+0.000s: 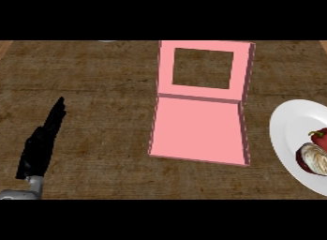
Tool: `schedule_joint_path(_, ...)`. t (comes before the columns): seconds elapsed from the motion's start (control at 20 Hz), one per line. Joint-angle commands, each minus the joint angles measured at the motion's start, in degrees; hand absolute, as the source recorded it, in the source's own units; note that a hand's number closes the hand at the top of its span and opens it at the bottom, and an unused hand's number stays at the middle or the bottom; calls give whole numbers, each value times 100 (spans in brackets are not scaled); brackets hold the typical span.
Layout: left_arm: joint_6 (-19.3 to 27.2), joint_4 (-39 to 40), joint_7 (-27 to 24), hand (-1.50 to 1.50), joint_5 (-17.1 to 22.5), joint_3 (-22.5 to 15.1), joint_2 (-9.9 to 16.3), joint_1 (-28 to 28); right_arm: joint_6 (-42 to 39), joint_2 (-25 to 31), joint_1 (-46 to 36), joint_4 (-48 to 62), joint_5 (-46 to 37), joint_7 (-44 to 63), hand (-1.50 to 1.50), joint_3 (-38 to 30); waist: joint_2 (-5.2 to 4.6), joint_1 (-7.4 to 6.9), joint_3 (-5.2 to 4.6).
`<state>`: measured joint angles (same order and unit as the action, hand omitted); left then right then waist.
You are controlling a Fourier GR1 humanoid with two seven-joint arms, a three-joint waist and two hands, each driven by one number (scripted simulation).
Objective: Pick the bell pepper from the plate and place it in the cardboard box
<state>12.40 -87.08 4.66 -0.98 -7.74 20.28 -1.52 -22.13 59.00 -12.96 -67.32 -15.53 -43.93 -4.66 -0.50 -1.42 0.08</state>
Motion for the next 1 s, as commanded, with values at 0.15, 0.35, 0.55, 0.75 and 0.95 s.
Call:
schedule_joint_path(0.15,36,-129,-23,0,-149,-16,-36,205,-10,433,17,363,-1300,-623,-150,915,24,11,-3)
schedule_joint_path(0.35,2,-79,165,0,-226,108,-135,22,49,149,-90,262,-1640,-269,-150,982,44,99,-7)
schedule_joint_path(0.55,-165,-377,230,0,-212,267,-164,263,235,-107,239,125,-1854,-108,-150,705,53,131,-8)
schedule_joint_path(0.75,-154,-356,108,0,-388,243,-278,315,668,-681,-14,577,-2447,155,-150,908,46,100,-7)
schedule_joint_path(0.95,-264,-498,189,0,-419,298,-349,409,379,-409,-362,1024,-2598,-238,-150,617,43,82,-6)
